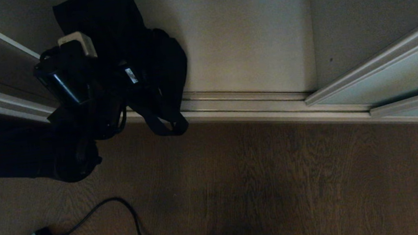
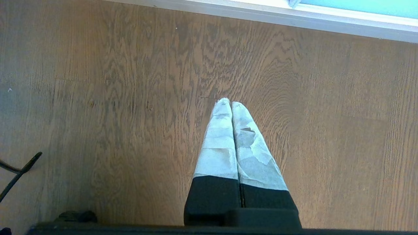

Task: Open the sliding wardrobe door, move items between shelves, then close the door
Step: Place the basket on the higher shelf

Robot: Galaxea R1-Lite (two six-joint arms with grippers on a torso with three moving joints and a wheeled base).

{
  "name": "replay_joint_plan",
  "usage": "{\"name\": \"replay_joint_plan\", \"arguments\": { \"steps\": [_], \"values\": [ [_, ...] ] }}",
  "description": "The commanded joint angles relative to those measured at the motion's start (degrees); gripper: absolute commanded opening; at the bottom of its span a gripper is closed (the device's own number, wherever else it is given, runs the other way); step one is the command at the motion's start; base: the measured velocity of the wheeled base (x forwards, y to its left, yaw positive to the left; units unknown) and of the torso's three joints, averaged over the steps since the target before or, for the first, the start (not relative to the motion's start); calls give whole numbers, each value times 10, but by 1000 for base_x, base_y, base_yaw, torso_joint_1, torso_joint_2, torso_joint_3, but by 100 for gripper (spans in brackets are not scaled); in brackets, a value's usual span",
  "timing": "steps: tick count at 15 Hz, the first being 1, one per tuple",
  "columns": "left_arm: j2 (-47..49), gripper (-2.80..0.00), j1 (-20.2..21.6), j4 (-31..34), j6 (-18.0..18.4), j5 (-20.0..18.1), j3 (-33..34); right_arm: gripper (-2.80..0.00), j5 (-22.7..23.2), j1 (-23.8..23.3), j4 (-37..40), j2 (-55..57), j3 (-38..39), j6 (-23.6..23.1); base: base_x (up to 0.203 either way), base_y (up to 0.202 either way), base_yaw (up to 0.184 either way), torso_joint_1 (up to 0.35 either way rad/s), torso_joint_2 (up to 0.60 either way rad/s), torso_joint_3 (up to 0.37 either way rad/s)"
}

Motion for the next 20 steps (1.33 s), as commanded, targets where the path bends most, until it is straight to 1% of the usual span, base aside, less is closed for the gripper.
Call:
{"name": "replay_joint_plan", "arguments": {
  "steps": [1, 4, 7, 9, 11, 13, 15, 20],
  "values": [
    [-44, -280, -13, -2, 7, 2, 24, -280, 0, 0, 0, 0, 1, 0, 0, 0, 0, 0, 0, 0],
    [-87, -280, -19, 23, 14, 4, 50, -280, 0, 0, 0, 0, 1, 0, 0, 0, 0, 0, 0, 0],
    [-134, -280, -25, 51, 14, 19, 83, -280, 0, 0, 0, 0, 1, 0, 0, 0, 0, 0, 0, 0],
    [-149, -280, -26, 67, 15, 20, 100, -280, 0, 0, 0, 0, 1, 0, 0, 0, 0, 0, 0, 0],
    [-191, -280, -26, 94, 16, 18, 122, -280, 0, 0, 0, 0, 1, 0, 0, 0, 0, 0, 0, 0],
    [-226, -280, -26, 137, 16, 15, 123, -280, 0, 0, 0, 0, 1, 0, 0, 0, 0, 0, 0, 0],
    [-267, -280, -26, 197, 13, 11, 122, -280, 0, 0, 0, 0, 1, 0, 0, 0, 0, 0, 0, 0],
    [-335, -280, -25, 292, 14, 4, 112, -280, 0, 0, 0, 0, 1, 0, 0, 0, 0, 0, 0, 0]
  ]
}}
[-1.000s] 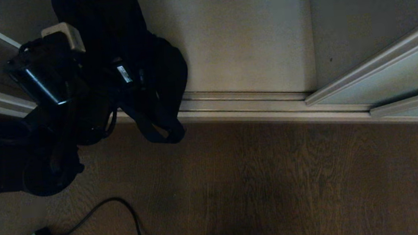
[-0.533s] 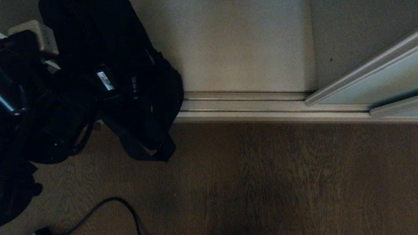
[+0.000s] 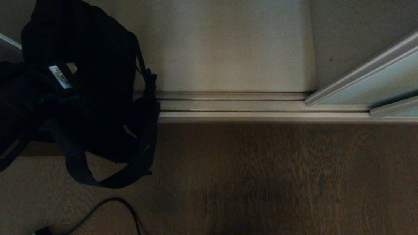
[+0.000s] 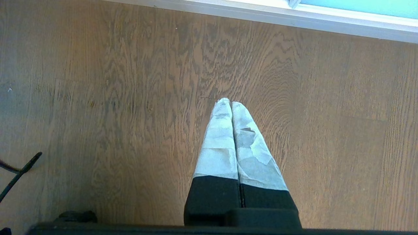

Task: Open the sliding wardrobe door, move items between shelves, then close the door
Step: Place the basket on the higher shelf

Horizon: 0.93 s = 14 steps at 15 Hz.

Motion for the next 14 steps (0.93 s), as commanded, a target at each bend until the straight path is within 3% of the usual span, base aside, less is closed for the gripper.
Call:
{"name": "replay_joint_plan", "arguments": {
  "steps": [1, 8, 11, 14],
  "values": [
    [-55, -280, 1, 45, 0, -3, -1, -280, 0, 0, 0, 0, 1, 0, 0, 0, 0, 0, 0, 0],
    [-169, -280, 3, 202, 3, -34, 8, -280, 0, 0, 0, 0, 1, 0, 0, 0, 0, 0, 0, 0],
    [-220, -280, 30, 288, 4, -86, 6, -280, 0, 0, 0, 0, 0, 0, 0, 0, 0, 0, 0, 0],
    [-252, -280, 117, 313, 17, -182, -3, -280, 0, 0, 0, 0, 1, 0, 0, 0, 0, 0, 0, 0]
  ]
}}
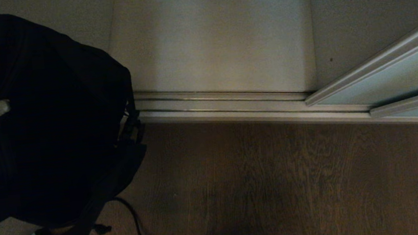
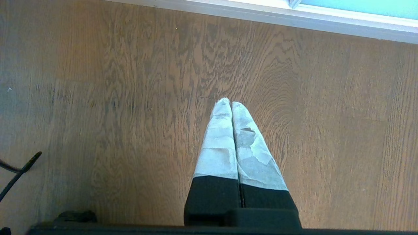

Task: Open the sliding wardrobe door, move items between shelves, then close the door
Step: Place the basket on the higher shelf

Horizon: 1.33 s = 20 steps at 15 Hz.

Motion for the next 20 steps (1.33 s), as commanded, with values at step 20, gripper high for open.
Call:
{"name": "replay_joint_plan", "arguments": {
  "steps": [20],
  "values": [
    [-198, -280, 122, 263, 77, -102, -149, -280, 0, 0, 0, 0, 1, 0, 0, 0, 0, 0, 0, 0]
  ]
}}
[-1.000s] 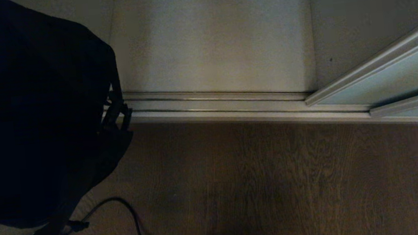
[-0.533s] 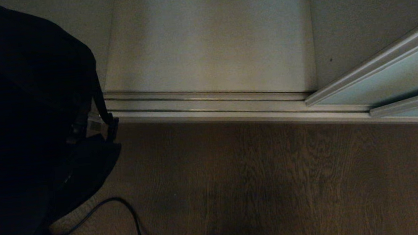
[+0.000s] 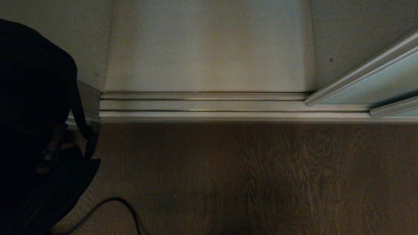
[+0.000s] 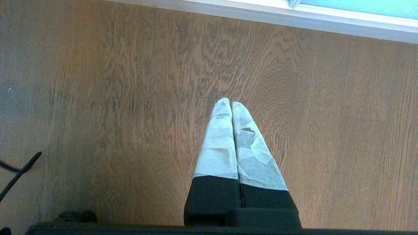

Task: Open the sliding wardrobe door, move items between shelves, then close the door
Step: Place the basket on the higher shelf

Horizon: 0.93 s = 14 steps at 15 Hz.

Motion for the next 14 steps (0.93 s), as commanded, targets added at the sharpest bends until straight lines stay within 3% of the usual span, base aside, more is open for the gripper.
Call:
{"name": "replay_joint_plan", "arguments": {
  "steps": [1, 5, 7, 14],
  "values": [
    [-25, -280, 1, 7, 21, 0, 1, -280, 0, 0, 0, 0, 1, -1, 0, 0, 0, 0, 0, 0],
    [-51, -280, 27, 13, 49, -34, 19, -280, 0, 0, 0, 0, 1, 0, 0, 0, 0, 1, 0, 89],
    [-52, -280, 47, 16, 43, -38, 23, -280, 0, 0, 0, 0, 1, -1, 0, 0, 0, 1, 2, 183],
    [-49, -280, 52, 17, 2, -24, 25, -280, 0, 0, 0, 0, 1, 0, 0, 0, 0, 1, 2, 202]
  ]
}}
